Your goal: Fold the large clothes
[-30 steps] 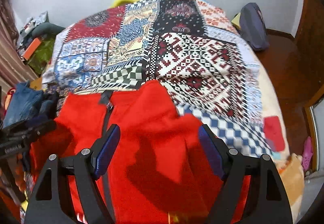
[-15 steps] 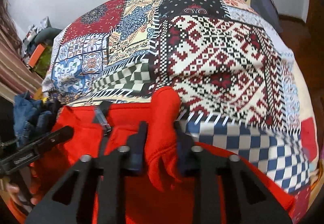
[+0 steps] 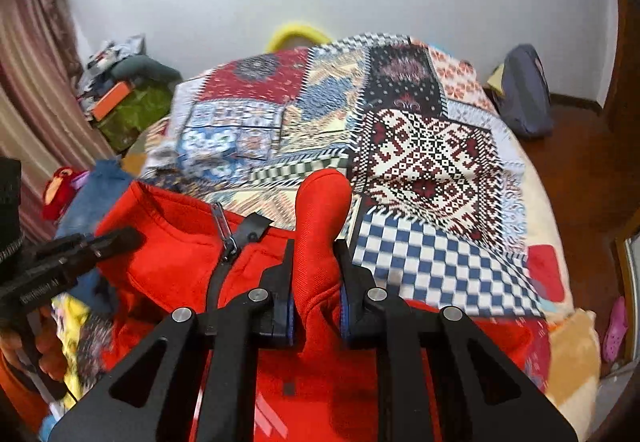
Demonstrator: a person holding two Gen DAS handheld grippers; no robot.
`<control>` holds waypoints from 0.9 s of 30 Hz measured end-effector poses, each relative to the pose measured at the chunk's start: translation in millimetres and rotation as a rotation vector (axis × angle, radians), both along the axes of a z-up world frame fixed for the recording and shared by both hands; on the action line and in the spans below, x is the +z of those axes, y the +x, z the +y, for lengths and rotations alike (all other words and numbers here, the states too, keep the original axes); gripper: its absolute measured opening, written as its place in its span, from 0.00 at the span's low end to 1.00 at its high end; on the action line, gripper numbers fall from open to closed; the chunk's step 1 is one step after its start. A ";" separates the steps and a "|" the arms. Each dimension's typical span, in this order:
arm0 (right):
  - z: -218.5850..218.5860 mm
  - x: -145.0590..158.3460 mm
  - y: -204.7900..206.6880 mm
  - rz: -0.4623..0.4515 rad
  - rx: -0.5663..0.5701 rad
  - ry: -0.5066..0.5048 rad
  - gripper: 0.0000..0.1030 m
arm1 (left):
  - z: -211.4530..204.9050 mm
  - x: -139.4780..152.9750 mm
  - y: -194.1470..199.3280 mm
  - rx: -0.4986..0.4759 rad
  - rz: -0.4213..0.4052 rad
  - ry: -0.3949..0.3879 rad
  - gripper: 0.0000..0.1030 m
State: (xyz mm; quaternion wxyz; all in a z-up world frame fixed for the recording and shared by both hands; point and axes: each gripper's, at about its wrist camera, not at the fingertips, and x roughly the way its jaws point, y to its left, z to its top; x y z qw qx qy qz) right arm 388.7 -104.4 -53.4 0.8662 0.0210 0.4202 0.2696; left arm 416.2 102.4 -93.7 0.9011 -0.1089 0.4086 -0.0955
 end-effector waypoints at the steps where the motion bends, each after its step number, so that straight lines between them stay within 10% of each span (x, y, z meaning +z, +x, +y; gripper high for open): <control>1: -1.1 2.3 -10.4 -0.005 0.007 0.002 0.14 | -2.8 6.7 -13.9 -0.010 -0.008 -0.001 0.08; 10: -20.8 3.9 -99.4 0.001 0.049 0.009 0.14 | -36.1 13.5 -115.7 -0.076 -0.012 0.054 0.08; 27: -61.4 -54.1 -173.7 0.190 0.030 -0.057 0.34 | -47.2 -74.9 -204.5 -0.138 0.236 0.100 0.27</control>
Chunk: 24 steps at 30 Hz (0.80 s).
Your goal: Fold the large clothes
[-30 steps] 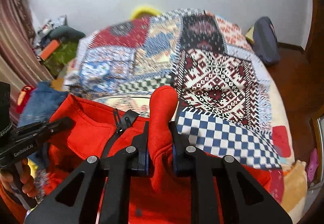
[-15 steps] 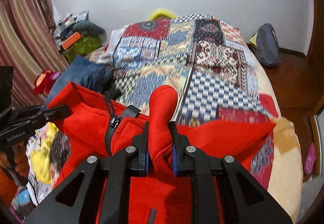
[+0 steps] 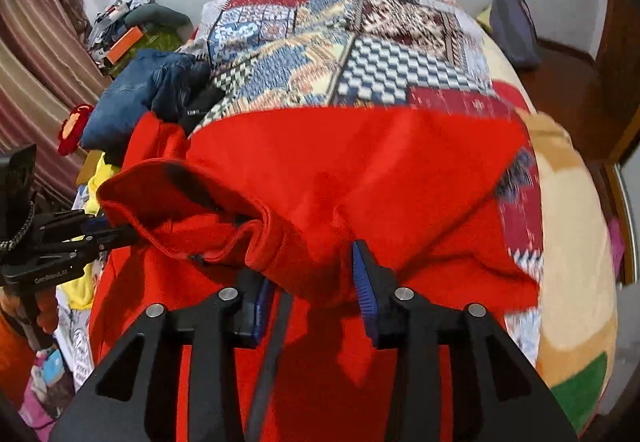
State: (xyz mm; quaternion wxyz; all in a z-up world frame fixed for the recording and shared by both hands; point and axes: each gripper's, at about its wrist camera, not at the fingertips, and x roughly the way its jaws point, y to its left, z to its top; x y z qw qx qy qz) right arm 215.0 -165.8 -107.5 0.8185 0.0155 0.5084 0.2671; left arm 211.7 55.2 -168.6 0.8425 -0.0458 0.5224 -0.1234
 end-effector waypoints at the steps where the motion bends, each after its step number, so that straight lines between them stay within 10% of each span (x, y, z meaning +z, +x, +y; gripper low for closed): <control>1: -2.9 0.7 -2.4 0.002 -0.001 -0.003 0.35 | 2.0 1.9 -4.1 -0.003 -0.002 -0.001 0.29; 13: -6.9 59.2 -0.8 -0.167 -0.023 0.052 0.47 | 47.1 62.2 7.6 0.124 -0.160 0.003 0.44; 24: 41.6 4.7 47.8 -0.021 -0.008 -0.007 0.49 | 31.2 9.7 63.2 0.129 -0.046 -0.033 0.44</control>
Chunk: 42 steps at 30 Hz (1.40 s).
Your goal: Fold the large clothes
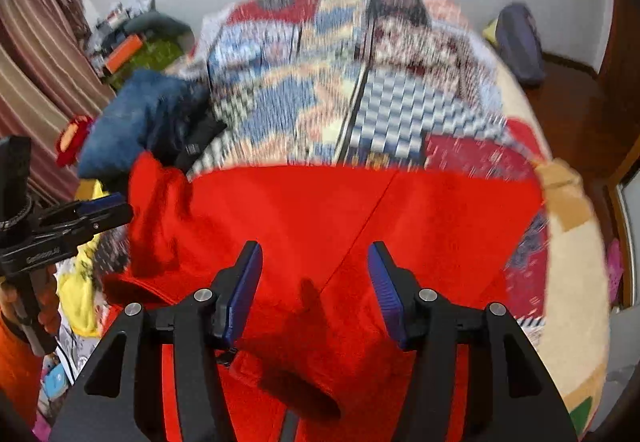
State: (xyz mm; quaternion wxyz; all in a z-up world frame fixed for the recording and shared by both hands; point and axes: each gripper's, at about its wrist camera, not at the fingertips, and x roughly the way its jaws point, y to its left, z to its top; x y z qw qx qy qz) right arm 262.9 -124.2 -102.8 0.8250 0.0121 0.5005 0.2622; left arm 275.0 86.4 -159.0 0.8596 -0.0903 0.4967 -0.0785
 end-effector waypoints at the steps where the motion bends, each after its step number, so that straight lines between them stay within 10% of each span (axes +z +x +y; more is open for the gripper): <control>1: 1.1 -8.7 -2.4 0.023 0.007 -0.008 0.49 | -6.2 -12.4 -2.1 -0.019 0.028 0.007 0.44; 5: -3.1 -42.1 -21.6 0.075 0.046 -0.053 0.50 | -24.8 -49.9 -23.6 -0.091 0.086 0.098 0.47; 9: -26.3 -40.2 -40.3 0.058 0.042 -0.008 0.56 | -18.8 -42.3 -53.8 -0.074 -0.013 0.182 0.77; 12: -39.3 -39.7 -50.8 0.058 0.013 -0.057 0.69 | -4.4 -41.0 -66.3 -0.065 0.009 0.148 0.82; 25: -58.5 2.7 -25.5 -0.056 -0.056 -0.045 0.69 | 83.6 3.9 -40.9 0.201 -0.077 -0.062 0.82; 31: -40.4 -11.6 5.5 -0.037 -0.081 -0.048 0.69 | 111.2 -18.1 8.0 0.282 -0.035 -0.257 0.59; 35: -35.1 -34.0 14.3 0.014 -0.085 -0.072 0.69 | 107.9 -39.2 25.7 0.284 -0.009 -0.273 0.10; 42: -52.8 -63.0 18.0 0.067 -0.093 -0.066 0.69 | 118.4 -58.1 1.7 0.371 -0.003 -0.229 0.05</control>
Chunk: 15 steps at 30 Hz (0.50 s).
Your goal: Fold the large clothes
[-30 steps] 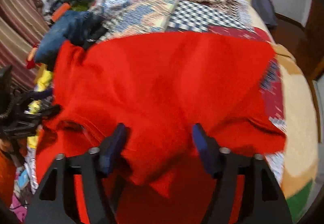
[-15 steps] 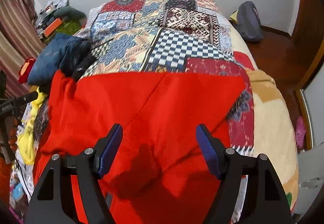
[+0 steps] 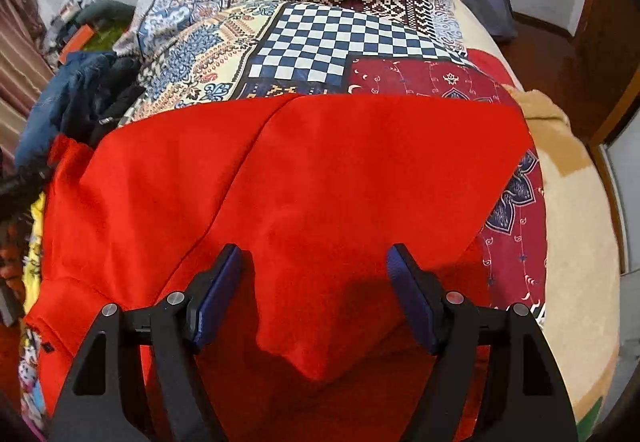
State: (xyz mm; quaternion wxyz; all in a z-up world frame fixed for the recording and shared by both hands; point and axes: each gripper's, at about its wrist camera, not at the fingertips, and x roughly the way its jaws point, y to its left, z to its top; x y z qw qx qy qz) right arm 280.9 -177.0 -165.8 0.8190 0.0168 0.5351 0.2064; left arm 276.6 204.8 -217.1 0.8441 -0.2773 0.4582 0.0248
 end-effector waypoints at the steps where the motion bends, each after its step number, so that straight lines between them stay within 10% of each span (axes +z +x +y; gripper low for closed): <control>1: -2.1 1.0 -1.8 -0.003 -0.001 0.003 0.69 | 3.0 -3.6 -3.3 0.014 0.009 0.001 0.05; 7: -1.6 6.0 -14.5 -0.031 0.009 -0.087 0.69 | 19.7 -10.0 -28.1 0.049 0.032 -0.026 0.14; 13: -28.6 21.7 -29.7 -0.035 -0.046 -0.095 0.69 | 15.6 24.0 -49.1 0.008 0.062 0.184 0.25; 15: -37.1 29.2 -36.4 -0.049 -0.062 -0.099 0.69 | 12.0 36.8 -60.5 -0.034 0.072 0.260 0.45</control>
